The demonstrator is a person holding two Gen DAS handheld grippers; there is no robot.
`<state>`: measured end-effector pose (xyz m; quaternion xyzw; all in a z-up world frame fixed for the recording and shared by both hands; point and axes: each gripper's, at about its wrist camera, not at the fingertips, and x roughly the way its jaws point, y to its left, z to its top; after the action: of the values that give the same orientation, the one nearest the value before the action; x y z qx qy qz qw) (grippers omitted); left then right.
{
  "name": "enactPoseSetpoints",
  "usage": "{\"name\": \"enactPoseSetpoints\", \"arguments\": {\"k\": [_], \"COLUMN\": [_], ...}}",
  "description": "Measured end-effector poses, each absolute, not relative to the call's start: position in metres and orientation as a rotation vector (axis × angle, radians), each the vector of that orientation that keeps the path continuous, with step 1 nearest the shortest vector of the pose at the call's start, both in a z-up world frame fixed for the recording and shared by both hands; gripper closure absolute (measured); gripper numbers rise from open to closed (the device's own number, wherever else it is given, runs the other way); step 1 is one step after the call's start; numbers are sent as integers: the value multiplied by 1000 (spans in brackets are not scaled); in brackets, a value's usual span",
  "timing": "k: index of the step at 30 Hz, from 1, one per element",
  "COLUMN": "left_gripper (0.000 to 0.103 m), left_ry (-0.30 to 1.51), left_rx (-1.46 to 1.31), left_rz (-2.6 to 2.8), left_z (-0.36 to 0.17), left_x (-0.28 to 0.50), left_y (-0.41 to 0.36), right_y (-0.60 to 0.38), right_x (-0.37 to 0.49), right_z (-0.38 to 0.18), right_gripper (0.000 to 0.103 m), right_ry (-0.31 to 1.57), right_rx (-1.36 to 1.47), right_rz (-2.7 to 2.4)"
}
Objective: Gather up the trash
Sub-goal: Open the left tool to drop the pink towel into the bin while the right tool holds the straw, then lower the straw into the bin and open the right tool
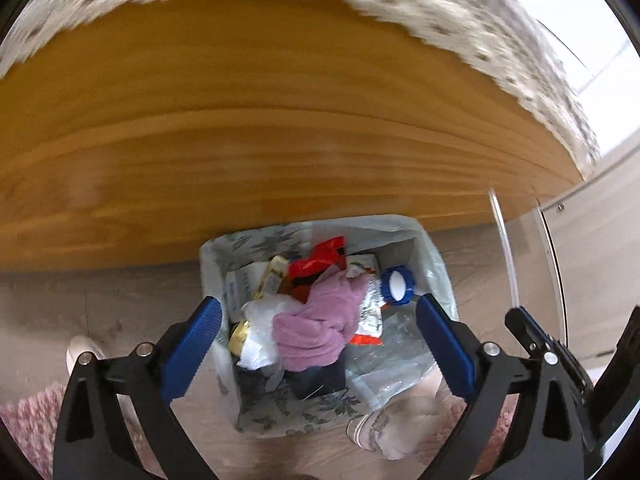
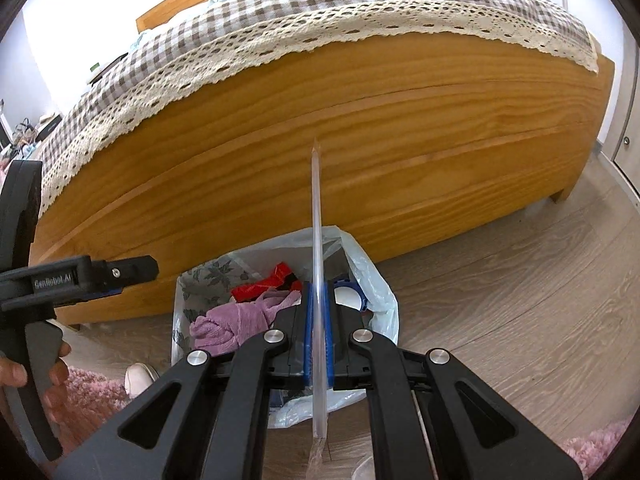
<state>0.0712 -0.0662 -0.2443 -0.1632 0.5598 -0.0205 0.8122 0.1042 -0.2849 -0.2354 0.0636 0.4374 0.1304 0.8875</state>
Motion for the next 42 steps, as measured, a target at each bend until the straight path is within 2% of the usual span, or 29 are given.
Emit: {"name": "enactPoseSetpoints", "arguments": {"k": [11,19,42], "left_gripper": [8,8,8], "left_ry": [1184,1177,1175], "left_rx": [-332,-376,-430], "left_rz": [-35,-45,-70], "left_z": [-240,-235,-239], "left_x": [51,40,26], "left_y": [-50,-34,-9], "right_y": [-263,-266,-231], "right_x": [106,123,162], "right_z": [-256,-291,-350], "right_gripper": [98,98,98], "right_ry": [1009,1160,1283], "right_rx": [68,181,160], "right_rz": [290,262,125]}}
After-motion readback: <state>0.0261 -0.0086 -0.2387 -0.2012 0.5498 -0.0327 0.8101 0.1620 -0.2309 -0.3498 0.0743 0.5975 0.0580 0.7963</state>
